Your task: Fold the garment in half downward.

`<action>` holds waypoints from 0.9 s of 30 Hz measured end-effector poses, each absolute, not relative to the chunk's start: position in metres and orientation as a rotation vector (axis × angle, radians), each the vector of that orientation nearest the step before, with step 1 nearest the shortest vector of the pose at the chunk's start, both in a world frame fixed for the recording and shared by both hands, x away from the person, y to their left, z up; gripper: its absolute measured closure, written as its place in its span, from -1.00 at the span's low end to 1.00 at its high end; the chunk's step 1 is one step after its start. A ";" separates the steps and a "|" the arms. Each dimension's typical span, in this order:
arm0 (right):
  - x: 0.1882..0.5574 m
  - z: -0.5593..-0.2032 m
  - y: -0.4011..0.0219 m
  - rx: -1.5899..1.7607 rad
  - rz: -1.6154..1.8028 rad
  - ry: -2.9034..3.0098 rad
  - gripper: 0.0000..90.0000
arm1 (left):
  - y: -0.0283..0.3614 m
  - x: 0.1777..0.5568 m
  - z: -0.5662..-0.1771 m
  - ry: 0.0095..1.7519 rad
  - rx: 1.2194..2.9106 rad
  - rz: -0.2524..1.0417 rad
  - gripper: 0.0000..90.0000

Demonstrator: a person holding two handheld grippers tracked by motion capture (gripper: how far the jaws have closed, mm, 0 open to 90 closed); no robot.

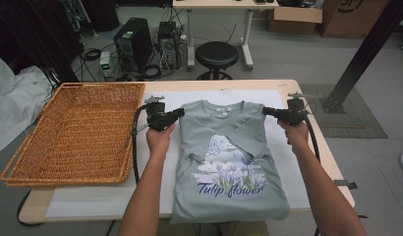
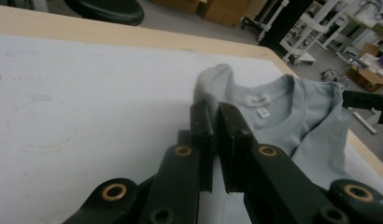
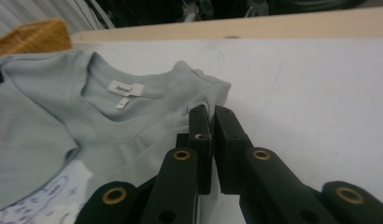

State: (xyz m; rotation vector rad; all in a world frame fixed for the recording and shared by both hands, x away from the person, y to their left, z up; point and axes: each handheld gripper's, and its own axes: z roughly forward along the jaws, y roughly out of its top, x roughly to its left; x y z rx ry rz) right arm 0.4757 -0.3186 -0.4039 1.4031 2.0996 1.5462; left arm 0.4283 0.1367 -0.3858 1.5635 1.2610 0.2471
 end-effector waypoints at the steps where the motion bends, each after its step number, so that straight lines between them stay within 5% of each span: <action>1: 0.471 -0.401 -0.319 1.389 1.562 2.098 0.93 | 0.138 0.425 -0.384 1.259 1.561 0.238 0.90; 12: 0.394 -0.373 -0.331 1.198 1.648 2.105 0.93 | 0.148 0.371 -0.378 1.184 1.549 0.206 0.90; 27: 0.294 -0.401 -0.346 1.134 1.666 2.169 0.92 | 0.145 0.284 -0.397 1.070 1.618 0.146 0.90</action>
